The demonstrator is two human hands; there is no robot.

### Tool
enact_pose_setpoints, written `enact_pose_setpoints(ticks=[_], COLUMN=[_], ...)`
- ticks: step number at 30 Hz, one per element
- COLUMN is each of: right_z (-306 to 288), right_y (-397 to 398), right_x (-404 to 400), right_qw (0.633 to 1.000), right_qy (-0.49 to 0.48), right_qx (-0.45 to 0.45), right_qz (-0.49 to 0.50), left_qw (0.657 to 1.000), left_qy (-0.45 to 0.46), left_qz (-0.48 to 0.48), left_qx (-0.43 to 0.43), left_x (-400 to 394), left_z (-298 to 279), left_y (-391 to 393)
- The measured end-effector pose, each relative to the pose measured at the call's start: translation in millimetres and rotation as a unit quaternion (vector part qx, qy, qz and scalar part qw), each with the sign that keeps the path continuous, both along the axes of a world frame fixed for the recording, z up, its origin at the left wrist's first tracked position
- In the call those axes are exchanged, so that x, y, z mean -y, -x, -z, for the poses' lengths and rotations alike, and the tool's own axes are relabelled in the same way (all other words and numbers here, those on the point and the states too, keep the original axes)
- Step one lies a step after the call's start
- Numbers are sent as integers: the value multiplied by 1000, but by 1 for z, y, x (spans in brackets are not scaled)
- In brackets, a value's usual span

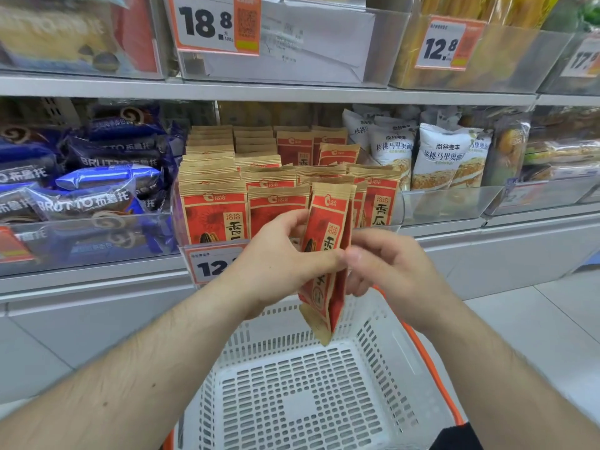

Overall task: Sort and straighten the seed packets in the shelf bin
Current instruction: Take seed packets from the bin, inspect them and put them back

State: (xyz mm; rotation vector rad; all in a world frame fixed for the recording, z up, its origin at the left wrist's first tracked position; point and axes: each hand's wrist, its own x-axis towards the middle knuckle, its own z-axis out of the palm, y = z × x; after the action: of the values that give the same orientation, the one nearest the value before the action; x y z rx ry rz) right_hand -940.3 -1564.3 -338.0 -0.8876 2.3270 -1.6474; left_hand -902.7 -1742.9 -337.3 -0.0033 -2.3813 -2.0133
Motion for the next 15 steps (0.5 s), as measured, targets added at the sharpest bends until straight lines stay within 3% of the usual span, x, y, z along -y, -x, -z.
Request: enact_pose_setpoints(ticks=[7, 11, 15], right_z=[2, 3, -1], right_y=[-3, -3, -4], right_x=[6, 10, 13], right_qw=[995, 992, 983], right_qy=[91, 114, 156], right_qx=[-11, 35, 94], right_qz=[42, 32, 0], left_qw=[998, 997, 984], left_qy=[-41, -63, -135], left_qz=[43, 40, 114], left_qx=[-12, -16, 32], left_x=[-7, -7, -3], left_z=[1, 3, 1], left_y=[-3, -2, -2])
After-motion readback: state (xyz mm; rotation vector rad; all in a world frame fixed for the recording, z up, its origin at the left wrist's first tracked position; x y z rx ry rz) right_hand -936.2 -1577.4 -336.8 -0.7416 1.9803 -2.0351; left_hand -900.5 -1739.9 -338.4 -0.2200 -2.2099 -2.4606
